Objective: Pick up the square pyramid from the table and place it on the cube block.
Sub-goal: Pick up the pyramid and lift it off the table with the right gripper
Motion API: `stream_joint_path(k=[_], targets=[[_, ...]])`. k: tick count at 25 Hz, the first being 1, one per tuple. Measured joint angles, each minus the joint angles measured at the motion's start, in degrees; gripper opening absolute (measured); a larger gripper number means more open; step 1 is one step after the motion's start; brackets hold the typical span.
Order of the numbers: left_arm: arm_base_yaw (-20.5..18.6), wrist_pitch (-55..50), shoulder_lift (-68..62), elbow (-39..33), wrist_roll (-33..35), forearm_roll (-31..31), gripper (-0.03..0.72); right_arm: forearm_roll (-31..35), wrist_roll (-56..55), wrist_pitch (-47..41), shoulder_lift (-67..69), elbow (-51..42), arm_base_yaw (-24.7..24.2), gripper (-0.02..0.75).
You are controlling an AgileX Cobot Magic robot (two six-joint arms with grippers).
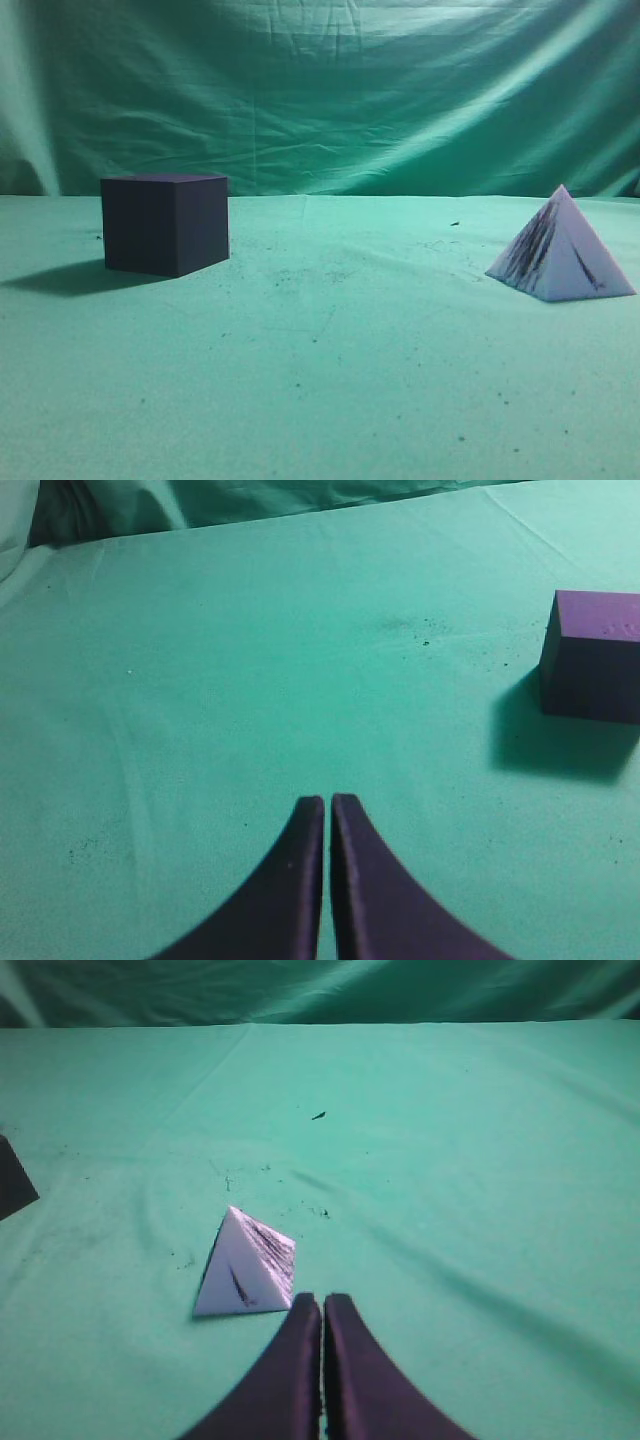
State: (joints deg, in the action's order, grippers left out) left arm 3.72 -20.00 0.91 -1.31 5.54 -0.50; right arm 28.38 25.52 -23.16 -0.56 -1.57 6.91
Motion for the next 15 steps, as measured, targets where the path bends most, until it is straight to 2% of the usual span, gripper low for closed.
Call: stream_joint_path(k=[13, 14, 15], targets=[[0.0, 0.0, 0.0, 0.0, 0.0, 0.0, 0.0, 0.04, 0.0, 0.0, 0.0, 0.0, 0.0, 0.0], [0.0, 0.0, 0.0, 0.0, 0.17, 0.0, 0.166, 0.04, 0.0, 0.0, 0.0, 0.0, 0.0, 0.0], [0.0, 0.0, 0.0, 0.0, -0.01, 0.0, 0.468, 0.04, 0.0, 0.0, 0.0, 0.0, 0.0, 0.0]])
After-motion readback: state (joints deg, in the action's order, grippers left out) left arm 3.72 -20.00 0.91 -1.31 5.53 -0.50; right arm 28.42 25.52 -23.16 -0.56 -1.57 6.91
